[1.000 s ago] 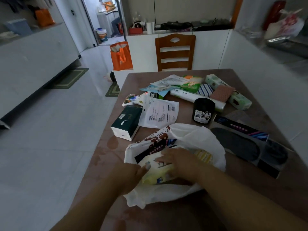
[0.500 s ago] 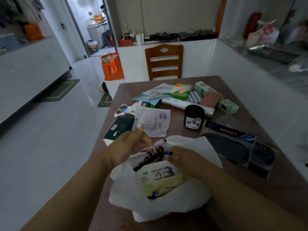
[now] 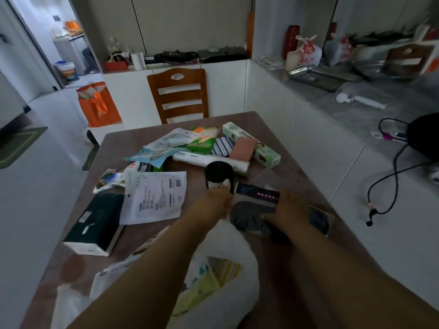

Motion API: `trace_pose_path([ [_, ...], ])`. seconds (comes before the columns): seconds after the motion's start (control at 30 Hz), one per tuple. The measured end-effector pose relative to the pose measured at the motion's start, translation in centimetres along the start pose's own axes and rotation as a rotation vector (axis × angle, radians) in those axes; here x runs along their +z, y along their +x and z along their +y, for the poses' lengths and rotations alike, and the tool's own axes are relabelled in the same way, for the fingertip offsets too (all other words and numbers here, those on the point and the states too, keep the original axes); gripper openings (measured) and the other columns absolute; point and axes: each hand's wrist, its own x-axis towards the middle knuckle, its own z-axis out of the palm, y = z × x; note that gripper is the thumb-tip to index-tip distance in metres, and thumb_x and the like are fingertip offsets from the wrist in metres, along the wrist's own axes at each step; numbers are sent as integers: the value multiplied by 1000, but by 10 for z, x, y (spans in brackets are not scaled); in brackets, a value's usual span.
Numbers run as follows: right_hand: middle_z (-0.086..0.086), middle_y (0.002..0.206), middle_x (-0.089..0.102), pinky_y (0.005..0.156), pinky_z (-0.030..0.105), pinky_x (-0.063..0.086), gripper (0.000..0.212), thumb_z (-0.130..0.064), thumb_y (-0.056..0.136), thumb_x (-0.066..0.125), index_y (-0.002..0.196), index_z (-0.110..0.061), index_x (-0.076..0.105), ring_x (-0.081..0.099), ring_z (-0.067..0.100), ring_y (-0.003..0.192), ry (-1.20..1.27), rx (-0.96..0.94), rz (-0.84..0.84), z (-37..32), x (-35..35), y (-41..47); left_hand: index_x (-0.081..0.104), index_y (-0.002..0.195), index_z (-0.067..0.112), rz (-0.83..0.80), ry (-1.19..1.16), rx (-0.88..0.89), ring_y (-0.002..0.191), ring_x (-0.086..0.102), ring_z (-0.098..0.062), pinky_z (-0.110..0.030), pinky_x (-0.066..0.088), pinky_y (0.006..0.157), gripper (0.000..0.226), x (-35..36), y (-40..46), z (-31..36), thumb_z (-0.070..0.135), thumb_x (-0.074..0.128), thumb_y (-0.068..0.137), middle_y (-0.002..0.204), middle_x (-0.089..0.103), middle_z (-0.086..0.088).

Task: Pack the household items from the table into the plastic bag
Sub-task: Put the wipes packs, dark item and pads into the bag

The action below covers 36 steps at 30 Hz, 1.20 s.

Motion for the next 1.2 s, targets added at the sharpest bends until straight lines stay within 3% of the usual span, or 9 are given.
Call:
trace_pose_path([
  [0.1,16,154,28,115,46,23,120,-69,63,69,150,-5,17,32,32,139,-276,27,-135,15,-3,13,52,71,13,74,-161,-140,62,45,-16,-26,37,57,37,25,25,-3,40,46,96,67,47,-3],
  [0.2,16,149,39,104,35,39,101,-54,70,75,148,-9,30,45,30,130,-135,-30,-217,20,-2,17,59,104,-8,104,-229,-203,39,44,-12,-18,38,43,38,36,40,-13,29,50,97,47,45,-2],
  [0.3,15,126,62,83,28,48,60,-33,76,77,128,-9,57,61,28,107,294,-32,-252,27,-23,27,58,102,1,126,-197,-249,57,51,-19,-28,47,62,32,44,43,-20,31,59,92,66,51,-7],
  [0.43,7,94,68,67,26,56,30,0,82,70,108,-9,60,63,18,78,993,-56,-446,11,-65,26,62,88,4,-43,-345,-237,71,70,-22,-24,52,52,43,57,42,-20,47,65,82,81,67,-6],
  [0.53,13,91,69,69,36,59,18,0,83,67,98,-9,62,67,26,80,1149,-64,-647,-1,-75,28,64,118,3,75,-504,-180,98,68,-36,-46,56,86,44,62,40,-16,30,70,84,115,70,-17],
  [0.73,12,77,67,62,29,52,7,-10,89,61,83,-6,63,64,24,66,1224,2,-552,-25,-88,44,61,87,8,161,-446,-176,82,64,-33,-47,51,82,12,31,36,18,8,72,81,93,68,-18],
  [0.9,10,126,59,83,29,43,53,-39,83,66,129,-14,53,58,27,114,501,57,-46,-21,-75,101,62,100,4,257,-448,-165,89,66,-35,-49,54,79,29,-15,44,41,10,76,76,98,69,-21],
  [1.03,15,160,20,115,34,23,85,-47,90,56,152,-5,17,25,29,145,-42,106,-361,-20,-49,104,63,99,4,309,-463,-199,91,65,-38,-49,53,82,23,-32,47,26,7,73,78,101,68,-23],
  [1.2,16,160,15,116,37,26,97,-40,83,69,152,-1,13,24,31,145,195,147,-504,-22,-38,112,63,90,3,400,-570,-163,75,64,-32,-45,53,77,11,-36,48,2,-1,68,81,85,69,-19],
])
